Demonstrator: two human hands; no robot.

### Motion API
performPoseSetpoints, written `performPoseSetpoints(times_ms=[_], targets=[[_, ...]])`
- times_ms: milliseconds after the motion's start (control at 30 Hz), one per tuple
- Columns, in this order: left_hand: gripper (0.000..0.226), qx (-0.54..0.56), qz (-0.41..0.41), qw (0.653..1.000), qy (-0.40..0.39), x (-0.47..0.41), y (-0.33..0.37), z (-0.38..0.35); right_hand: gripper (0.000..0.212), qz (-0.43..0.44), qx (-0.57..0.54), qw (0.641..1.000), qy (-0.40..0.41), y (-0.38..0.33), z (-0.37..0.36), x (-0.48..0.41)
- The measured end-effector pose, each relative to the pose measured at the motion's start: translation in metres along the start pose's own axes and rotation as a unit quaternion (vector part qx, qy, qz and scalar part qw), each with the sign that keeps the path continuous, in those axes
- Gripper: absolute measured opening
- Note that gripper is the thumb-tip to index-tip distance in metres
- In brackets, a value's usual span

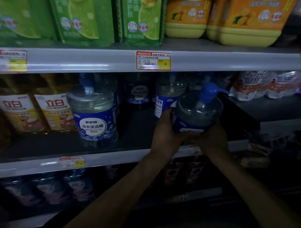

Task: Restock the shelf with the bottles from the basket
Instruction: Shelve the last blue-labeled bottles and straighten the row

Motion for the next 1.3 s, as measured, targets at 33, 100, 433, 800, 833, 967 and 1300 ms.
performPoseSetpoints(times_ms=[33,100,433,800,833,967,1300], targets=[[0.083,-0.023,-0.011,1.0,0.009,0.006,0.001,0.003,0.092,0.008,0.004,1.0,0.015,-0.001,-0.003,0.004],[0.083,-0.049,-0.029,0.998,0.035,0.018,0.0,0.013,0.082,0.021,0.001,0.999,0.027,-0.003,-0.012,0.012],[0.085,-0.083,-0.034,0.991,0.097,0.037,0.001,0.098,0.108,0.04,0.043,0.998,-0.034,-0.034,-0.085,0.016],[0.088,-0.073,0.003,0.991,0.109,0.01,-0.013,0.124,0.103,0.04,0.008,0.996,-0.076,-0.045,-0.114,-0.005],[0.087,-0.066,0.007,0.992,0.108,0.009,-0.014,0.123,0.102,0.036,0.005,0.996,-0.075,-0.044,-0.114,-0.006],[0.084,-0.047,0.019,0.991,0.123,0.005,-0.015,0.118,0.094,0.019,0.001,0.997,-0.077,-0.045,-0.114,-0.01],[0.071,-0.049,0.032,0.989,0.137,0.007,-0.01,0.114,0.087,0.011,0.003,0.995,-0.104,-0.048,-0.116,-0.014]])
Point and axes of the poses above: each hand's wrist, its own x-axis away from the middle knuckle, its own z-axis out of the back of the hand, y = z × x, the point moved 2 cm from there along -x, towards the middle knuckle, and after that the axes turned 6 degrees about z, right-handed, at the moved point
